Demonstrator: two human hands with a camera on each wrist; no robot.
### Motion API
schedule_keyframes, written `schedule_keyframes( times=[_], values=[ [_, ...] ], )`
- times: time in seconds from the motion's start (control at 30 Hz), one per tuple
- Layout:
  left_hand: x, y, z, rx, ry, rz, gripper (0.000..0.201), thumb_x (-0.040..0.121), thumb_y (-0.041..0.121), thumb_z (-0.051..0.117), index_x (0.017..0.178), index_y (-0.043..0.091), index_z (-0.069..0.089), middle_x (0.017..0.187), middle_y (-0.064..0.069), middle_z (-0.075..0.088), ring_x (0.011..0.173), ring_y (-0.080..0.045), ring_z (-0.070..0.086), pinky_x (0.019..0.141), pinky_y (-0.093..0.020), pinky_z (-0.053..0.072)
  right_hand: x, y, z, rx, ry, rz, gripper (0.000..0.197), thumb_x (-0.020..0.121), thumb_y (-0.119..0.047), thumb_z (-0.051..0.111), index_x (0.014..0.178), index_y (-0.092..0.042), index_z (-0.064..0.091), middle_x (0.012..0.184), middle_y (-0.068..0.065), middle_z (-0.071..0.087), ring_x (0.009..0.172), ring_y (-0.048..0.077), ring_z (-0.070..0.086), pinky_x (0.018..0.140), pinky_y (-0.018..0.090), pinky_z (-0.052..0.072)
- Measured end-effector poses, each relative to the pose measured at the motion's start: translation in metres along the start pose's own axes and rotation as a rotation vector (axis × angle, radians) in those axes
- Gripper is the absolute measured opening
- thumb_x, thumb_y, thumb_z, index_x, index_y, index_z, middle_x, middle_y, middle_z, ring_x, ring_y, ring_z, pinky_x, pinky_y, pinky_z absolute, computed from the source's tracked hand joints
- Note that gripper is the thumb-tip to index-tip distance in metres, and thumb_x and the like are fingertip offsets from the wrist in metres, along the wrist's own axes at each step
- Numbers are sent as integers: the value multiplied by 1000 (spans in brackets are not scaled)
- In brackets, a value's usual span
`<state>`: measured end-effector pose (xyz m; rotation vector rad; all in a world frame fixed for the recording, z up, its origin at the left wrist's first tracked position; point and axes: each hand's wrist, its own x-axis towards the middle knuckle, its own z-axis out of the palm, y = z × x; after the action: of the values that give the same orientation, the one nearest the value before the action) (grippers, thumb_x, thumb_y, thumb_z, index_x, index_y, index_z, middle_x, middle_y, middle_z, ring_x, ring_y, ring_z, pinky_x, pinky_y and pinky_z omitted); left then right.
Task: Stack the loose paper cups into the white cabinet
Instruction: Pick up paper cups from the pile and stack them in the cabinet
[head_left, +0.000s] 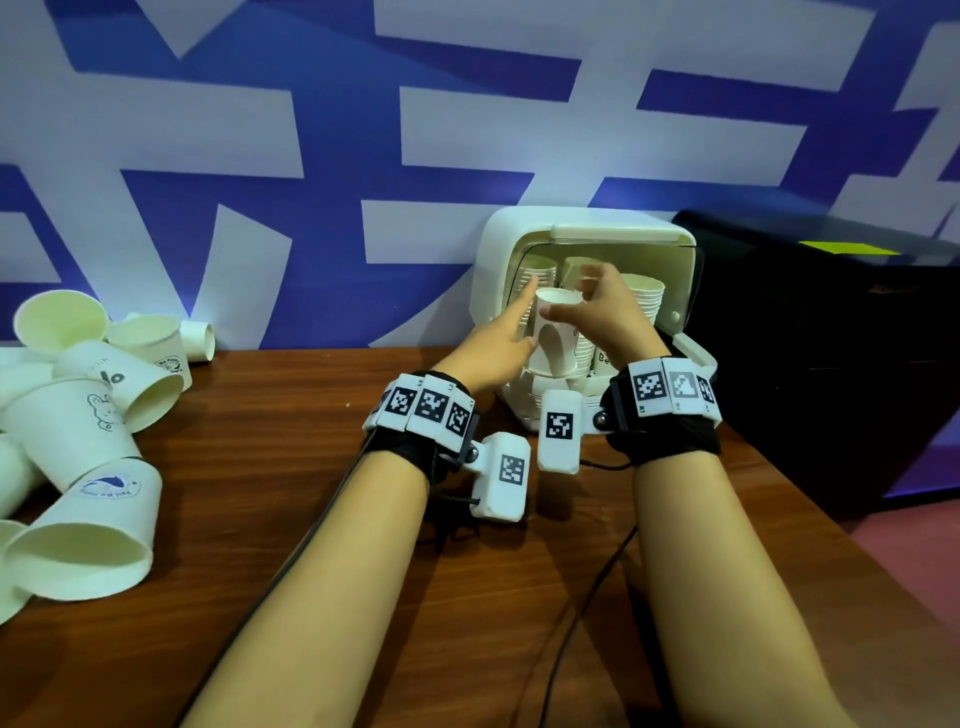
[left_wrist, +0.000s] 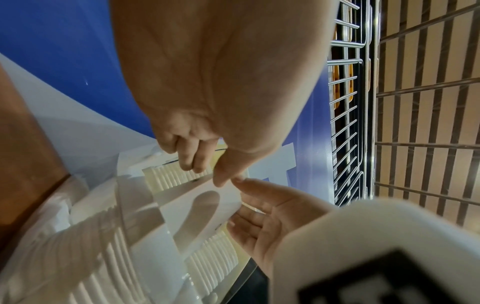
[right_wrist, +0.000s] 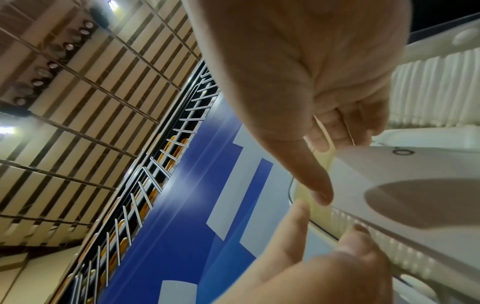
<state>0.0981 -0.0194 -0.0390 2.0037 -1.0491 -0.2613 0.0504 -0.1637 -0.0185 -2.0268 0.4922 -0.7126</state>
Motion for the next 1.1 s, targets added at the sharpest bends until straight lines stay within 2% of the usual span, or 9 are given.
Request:
schedule_keyframes(
  times=[0.07, 0.13, 0.2, 0.27, 0.47, 0.6, 0.87, 1.0, 1.1],
  values=[
    [2, -2, -3, -37, 48, -3, 61, 100, 16, 45, 152, 35, 19, 123, 9, 55, 101, -8, 54, 74, -14, 39, 0, -4, -2, 36, 63, -43, 71, 76, -15, 81, 135, -7, 43, 134, 8, 53, 123, 20, 49, 106, 35, 42],
    [1, -3, -7, -44, 98, 6, 49, 99, 15, 47, 145, 29, 39, 142, 2, 49, 116, -11, 51, 82, -14, 40, -1, -7, -3, 105, 142, -87, 61, 75, -12, 81, 128, -6, 50, 126, 7, 57, 117, 18, 53, 104, 34, 44],
    [-2, -2, -13, -67, 145, 27, 41, 98, 13, 48, 138, 25, 49, 142, 1, 50, 124, -13, 49, 86, -15, 38, -2, -11, -4, 167, 209, -118, 52, 75, -9, 80, 120, -5, 56, 117, 7, 61, 109, 17, 58, 100, 34, 47],
    [-7, -1, -19, -92, 192, 29, 36, 98, 11, 48, 131, 23, 55, 138, 3, 52, 122, -10, 49, 83, -10, 38, -2, -13, -4, 214, 240, -132, 44, 75, -9, 79, 114, -6, 58, 110, 6, 64, 103, 18, 61, 96, 36, 51],
    [-28, 1, -36, -52, 238, 14, 26, 98, 13, 49, 118, 22, 63, 127, 4, 60, 119, -11, 51, 89, -20, 38, -8, -21, 5, 222, 280, -184, 27, 76, -10, 74, 98, -17, 60, 90, -1, 65, 93, 21, 66, 90, 44, 53],
    [-56, -1, -56, -2, 241, -18, 25, 97, 16, 51, 117, 21, 65, 124, 5, 61, 116, -10, 52, 85, -18, 38, -15, -34, 18, 223, 256, -233, 24, 77, -9, 72, 98, -17, 62, 81, -7, 62, 83, 14, 64, 88, 36, 54],
    [-127, 4, -106, 11, 324, -57, 20, 96, 17, 54, 111, 24, 65, 121, 3, 62, 114, -12, 57, 98, -36, 49, -52, -66, 85, 364, -108, -279, 15, 84, -6, 69, 97, -10, 63, 79, -3, 59, 70, 3, 54, 64, 14, 44],
    [-169, 8, -127, 11, 371, -82, 20, 96, 19, 54, 110, 24, 66, 115, 4, 64, 106, -10, 59, 91, -32, 53, -81, -87, 117, 375, -394, -184, 10, 90, -11, 66, 98, -12, 61, 84, -3, 61, 65, 7, 54, 56, 13, 44],
    [-194, 3, -141, 60, 441, -182, 21, 96, 20, 54, 112, 22, 67, 109, 5, 64, 88, -5, 58, 73, -24, 50, -109, -101, 138, 371, -630, -62, 7, 94, -14, 61, 98, -8, 60, 84, 3, 59, 67, 10, 54, 59, 17, 45]
  ],
)
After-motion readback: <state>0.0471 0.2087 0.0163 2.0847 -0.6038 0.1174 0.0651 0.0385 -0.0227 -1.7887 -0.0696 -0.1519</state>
